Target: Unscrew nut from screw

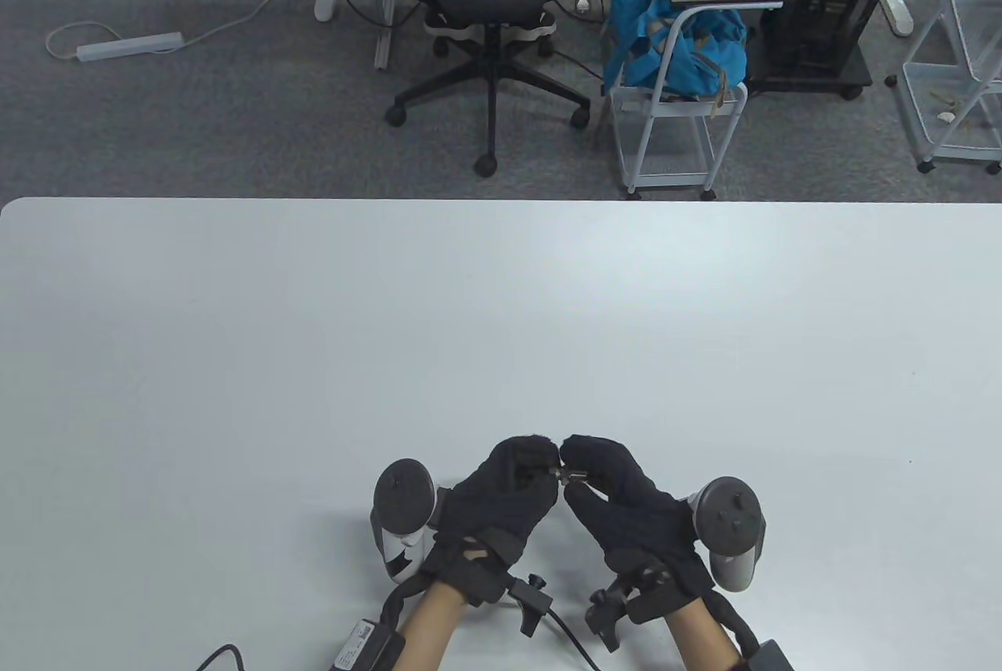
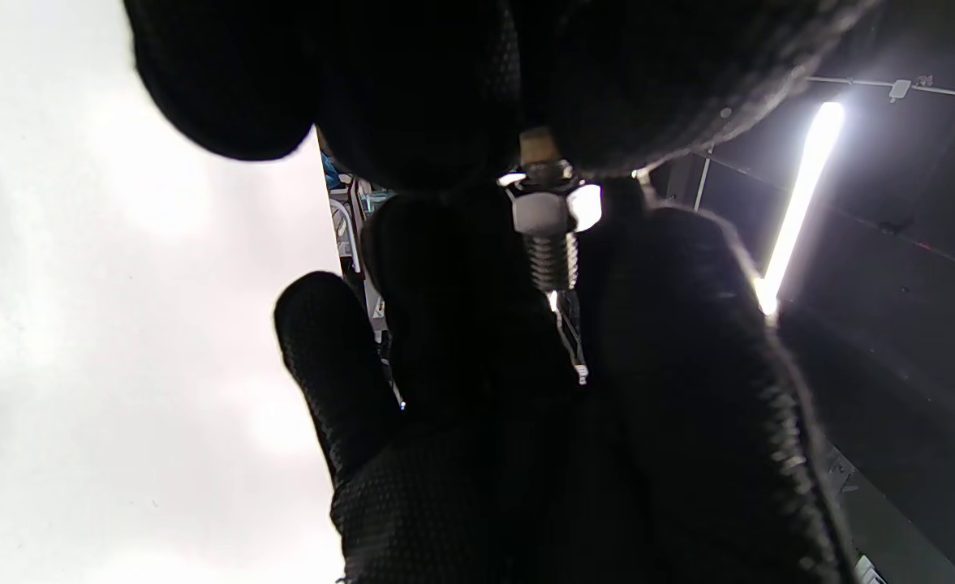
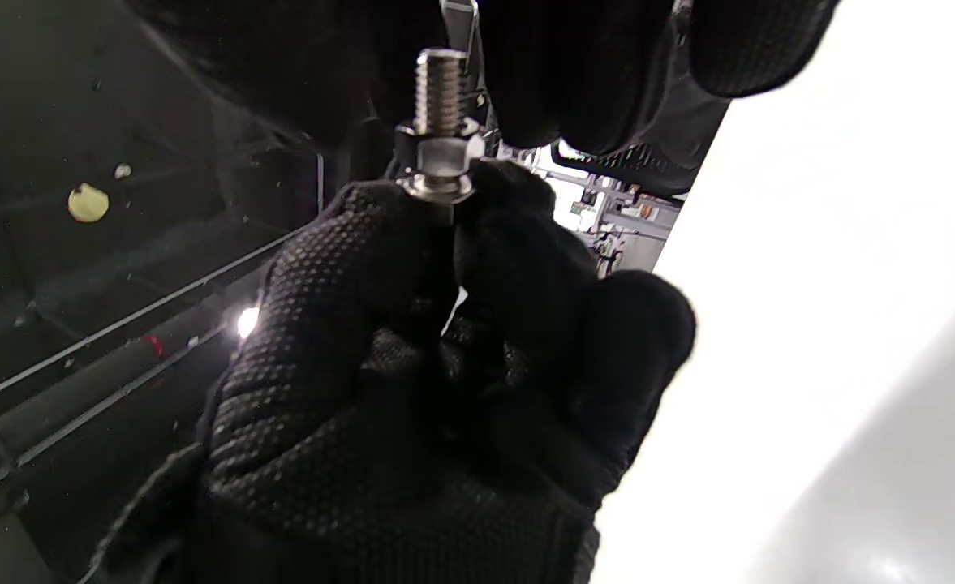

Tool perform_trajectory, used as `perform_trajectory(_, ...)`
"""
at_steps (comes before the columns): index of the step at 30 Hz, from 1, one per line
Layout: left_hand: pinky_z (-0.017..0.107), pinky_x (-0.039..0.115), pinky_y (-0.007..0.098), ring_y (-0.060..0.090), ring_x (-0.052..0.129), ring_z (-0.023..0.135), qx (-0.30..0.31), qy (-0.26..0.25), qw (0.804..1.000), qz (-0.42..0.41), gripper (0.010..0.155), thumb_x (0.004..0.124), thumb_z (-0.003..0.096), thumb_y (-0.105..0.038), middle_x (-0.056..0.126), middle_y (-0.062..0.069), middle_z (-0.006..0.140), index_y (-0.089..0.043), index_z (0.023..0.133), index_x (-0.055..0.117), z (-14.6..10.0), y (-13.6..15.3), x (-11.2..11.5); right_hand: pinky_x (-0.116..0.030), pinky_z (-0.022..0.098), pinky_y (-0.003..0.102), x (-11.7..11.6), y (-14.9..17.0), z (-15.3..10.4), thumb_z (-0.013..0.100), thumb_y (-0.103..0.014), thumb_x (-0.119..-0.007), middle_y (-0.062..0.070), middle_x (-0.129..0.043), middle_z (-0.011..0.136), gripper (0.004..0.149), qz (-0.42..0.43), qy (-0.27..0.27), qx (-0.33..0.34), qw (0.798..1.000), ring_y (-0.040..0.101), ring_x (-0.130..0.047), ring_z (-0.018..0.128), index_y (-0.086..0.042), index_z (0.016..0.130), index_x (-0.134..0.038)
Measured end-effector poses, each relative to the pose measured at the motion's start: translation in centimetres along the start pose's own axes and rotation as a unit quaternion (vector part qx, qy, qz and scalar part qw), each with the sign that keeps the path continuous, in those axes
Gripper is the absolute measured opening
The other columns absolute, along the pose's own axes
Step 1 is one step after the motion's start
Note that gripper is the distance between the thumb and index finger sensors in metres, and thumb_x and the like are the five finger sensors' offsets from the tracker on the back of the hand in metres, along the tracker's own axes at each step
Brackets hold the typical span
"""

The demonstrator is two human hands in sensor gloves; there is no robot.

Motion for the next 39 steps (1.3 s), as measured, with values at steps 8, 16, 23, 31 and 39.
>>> perform_trajectory(8,0.053,0.082,0.055,0.023,0.096,0.057,0.002,0.006,1.000,0.007,0.048,0.087,0.0472,-0.037,0.089,0.014,0.086,-0.027,0.093,0.078,0.0,0.0,0.1,-0.071,0.055,0.065,-0.3,0.6,0.1,0.056,-0.049,-0.070,0.015,-0.090,0.077,0.057,-0.043,-0.001,-0.030,0.999,0.040,-0.091,0.062,-0.007,0.096,-0.073)
perform_trajectory(16,0.053,0.082,0.055,0.023,0.096,0.057,-0.004,0.004,1.000,-0.001,0.048,0.087,0.0471,-0.037,0.089,0.014,0.086,-0.026,0.092,0.077,0.1,0.1,0.1,-0.068,0.062,0.065,-0.1,-0.6,0.1,0.054,-0.031,-0.080,0.014,-0.076,0.094,0.050,-0.046,-0.010,0.016,0.999,0.040,-0.082,0.079,-0.021,0.101,-0.067)
perform_trajectory(23,0.053,0.082,0.055,0.023,0.096,0.057,0.001,0.008,1.000,0.008,0.047,0.087,0.0473,-0.037,0.088,0.014,0.086,-0.026,0.093,0.077,0.1,0.0,0.3,-0.062,0.060,0.069,0.1,0.5,-0.1,0.056,-0.053,-0.069,0.025,-0.071,0.098,0.067,-0.040,0.023,-0.028,0.999,0.049,-0.076,0.081,-0.010,0.106,-0.062)
perform_trajectory(31,0.053,0.082,0.055,0.023,0.096,0.057,0.000,0.010,1.000,0.012,0.047,0.087,0.0471,-0.036,0.088,0.014,0.086,-0.026,0.092,0.078,0.1,0.1,0.3,-0.074,0.055,0.062,-0.1,0.2,0.1,0.055,-0.044,-0.073,0.012,-0.090,0.074,0.055,-0.061,0.012,-0.016,0.998,0.037,-0.092,0.059,-0.007,0.095,-0.072)
perform_trajectory(39,0.053,0.082,0.055,0.023,0.096,0.057,-0.003,0.004,1.000,-0.002,0.047,0.087,0.0473,-0.036,0.088,0.014,0.086,-0.026,0.092,0.077,0.1,0.1,0.1,-0.062,0.064,0.067,-0.1,-0.4,0.0,0.054,-0.040,-0.079,0.019,-0.068,0.101,0.057,-0.019,-0.003,0.005,1.000,0.044,-0.074,0.085,-0.020,0.106,-0.063)
Point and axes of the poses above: the tracker on the back of each hand, its own y axis roughly to the little-finger side, its own z axis roughly from the wrist to the fingertips, x = y × z, the point moved 3 cm from there along z, roughly from the wrist to the fingertips
